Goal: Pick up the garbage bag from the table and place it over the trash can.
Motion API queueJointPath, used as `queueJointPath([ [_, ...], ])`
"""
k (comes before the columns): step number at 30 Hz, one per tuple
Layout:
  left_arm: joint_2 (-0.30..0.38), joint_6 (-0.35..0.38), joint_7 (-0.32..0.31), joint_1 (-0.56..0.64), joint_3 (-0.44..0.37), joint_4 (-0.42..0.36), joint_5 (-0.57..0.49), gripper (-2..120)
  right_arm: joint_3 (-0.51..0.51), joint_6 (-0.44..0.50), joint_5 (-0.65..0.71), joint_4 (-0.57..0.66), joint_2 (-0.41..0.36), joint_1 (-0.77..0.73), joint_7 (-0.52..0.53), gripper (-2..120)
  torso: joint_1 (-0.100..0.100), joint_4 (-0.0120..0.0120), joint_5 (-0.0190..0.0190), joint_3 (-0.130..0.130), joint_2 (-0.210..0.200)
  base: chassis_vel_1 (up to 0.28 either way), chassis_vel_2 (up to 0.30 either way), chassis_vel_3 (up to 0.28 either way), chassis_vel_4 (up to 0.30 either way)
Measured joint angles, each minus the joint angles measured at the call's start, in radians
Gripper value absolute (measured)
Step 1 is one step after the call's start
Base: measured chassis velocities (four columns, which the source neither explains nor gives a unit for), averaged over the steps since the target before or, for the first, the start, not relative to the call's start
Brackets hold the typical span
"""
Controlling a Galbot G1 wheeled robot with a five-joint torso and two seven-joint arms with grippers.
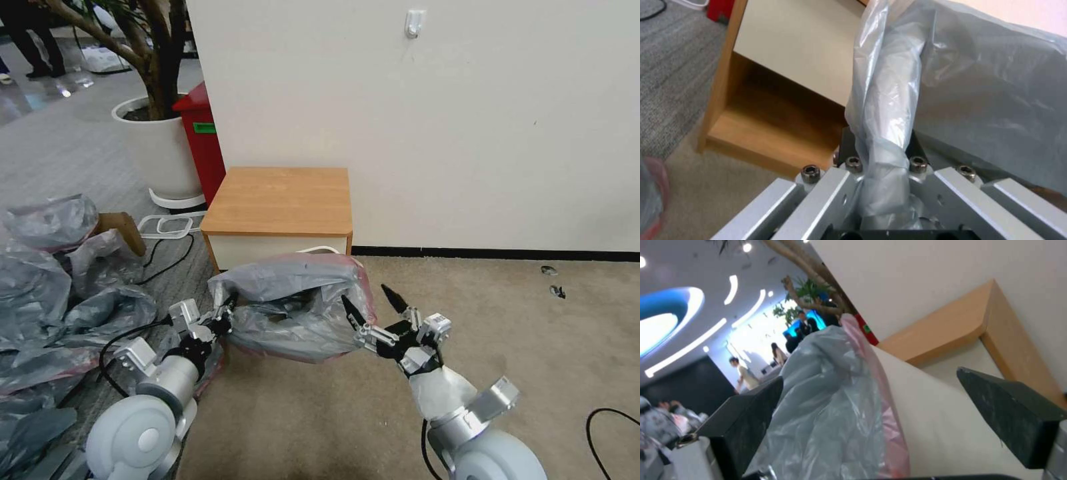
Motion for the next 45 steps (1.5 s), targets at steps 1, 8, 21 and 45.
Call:
queueJointPath([
  [1,-0.002,0.000,0.000,0.001,0.001,-0.001,0.001,3,0.000,-0.002,0.018,-0.005,0.001,0.005,0.001,99,0.000,0.0001,0.0000,0.000,0.000,0.000,0.000,0.000,0.000],
  [8,-0.007,0.000,0.002,0.009,0.007,-0.007,0.013,3,-0.014,-0.004,0.033,-0.019,0.018,0.027,0.003,82,0.000,0.0000,0.0000,0.000,0.000,0.000,0.000,0.000,0.000],
  [21,-0.010,-0.002,0.003,0.022,-0.001,-0.017,0.017,3,-0.015,0.013,0.024,-0.015,0.036,0.027,-0.016,36,0.000,0.0000,0.0000,0.000,0.000,0.000,0.000,0.000,0.000],
  [45,-0.004,0.004,0.057,0.037,0.012,-0.027,0.031,3,0.017,0.023,0.020,-0.016,0.026,0.055,-0.017,0,0.000,0.0000,0.0000,0.000,0.000,0.000,0.000,0.000,0.000],
])
